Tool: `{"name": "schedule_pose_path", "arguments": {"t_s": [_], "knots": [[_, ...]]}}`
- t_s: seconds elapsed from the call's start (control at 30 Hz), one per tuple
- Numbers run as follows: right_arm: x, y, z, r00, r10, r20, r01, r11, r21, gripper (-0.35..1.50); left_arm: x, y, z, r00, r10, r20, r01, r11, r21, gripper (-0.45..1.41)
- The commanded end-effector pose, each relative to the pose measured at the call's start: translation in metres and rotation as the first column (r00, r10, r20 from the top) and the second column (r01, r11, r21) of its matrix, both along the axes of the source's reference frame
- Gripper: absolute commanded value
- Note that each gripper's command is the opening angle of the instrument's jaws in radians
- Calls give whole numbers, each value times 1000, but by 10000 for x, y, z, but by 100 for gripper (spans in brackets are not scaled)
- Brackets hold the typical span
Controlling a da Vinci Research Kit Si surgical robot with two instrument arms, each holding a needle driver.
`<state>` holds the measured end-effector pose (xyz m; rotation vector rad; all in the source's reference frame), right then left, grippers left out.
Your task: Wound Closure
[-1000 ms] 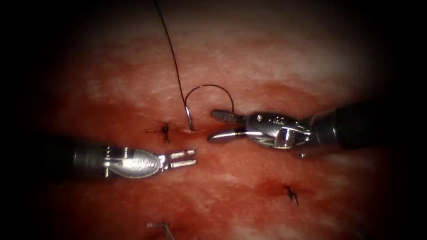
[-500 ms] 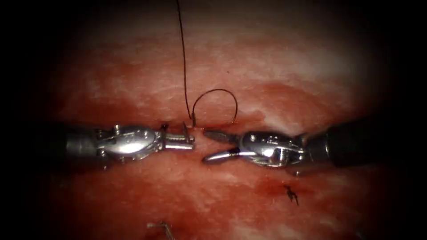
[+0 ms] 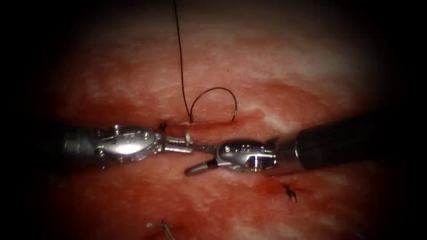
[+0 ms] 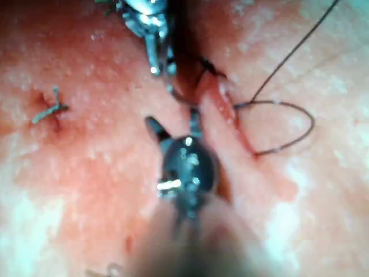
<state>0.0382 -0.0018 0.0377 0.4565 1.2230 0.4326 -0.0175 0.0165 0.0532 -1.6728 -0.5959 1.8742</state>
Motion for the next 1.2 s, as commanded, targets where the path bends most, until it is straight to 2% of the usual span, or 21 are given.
{"name": "schedule_pose_path", "arguments": {"t_s": [0.03, 0.27, 0.4, 0.47, 0.7, 0.73, 0.77, 0.9, 0.97, 1.03, 1.2], "knots": [[-2, -2, 6, 1000, 3, 7, -3, 1000, -1, 122, -4, -6, 3, 1000, 2, 0, -2, 1000, 16, -45], [-7, -2, 12, 1000, 2, 23, -2, 1000, -7, 122, -2, -15, -21, 998, 34, 52, -39, 995, 95, -45], [-6, -2, 12, 1000, 1, 23, -1, 1000, -13, 122, 0, -22, -32, 992, 67, 105, -85, 981, 177, -45], [-6, -2, 13, 1000, 0, 22, 1, 1000, -19, 122, 3, -29, -41, 983, 103, 155, -137, 963, 232, -45], [-7, -4, 16, 1000, -1, 23, 1, 1000, -22, 122, 10, -36, -69, 966, 150, 209, -198, 951, 236, -45], [-7, -5, 16, 1000, -1, 23, 1, 1000, -22, 122, 11, -35, -74, 964, 159, 212, -200, 961, 192, -45], [-7, -5, 16, 1000, -1, 23, 1, 1000, -22, 122, 13, -35, -89, 968, 160, 194, -180, 980, 89, -45], [-7, -4, 16, 1000, -1, 23, 1, 1000, -22, 122, 16, -34, -116, 982, 139, 129, -126, 986, -106, -45], [-7, -4, 16, 1000, -1, 23, 1, 1000, -22, 122, 20, -32, -135, 992, 112, 63, -94, 967, -238, -45], [-7, -4, 16, 1000, -1, 23, 1, 1000, -22, 122, 23, -29, -147, 996, 92, 19, -81, 944, -319, -45], [-9, -5, 15, 1000, 1, 24, 0, 1000, -22, 123, 32, -21, -171, 998, 43, -49, -61, 881, -470, -45]]}}
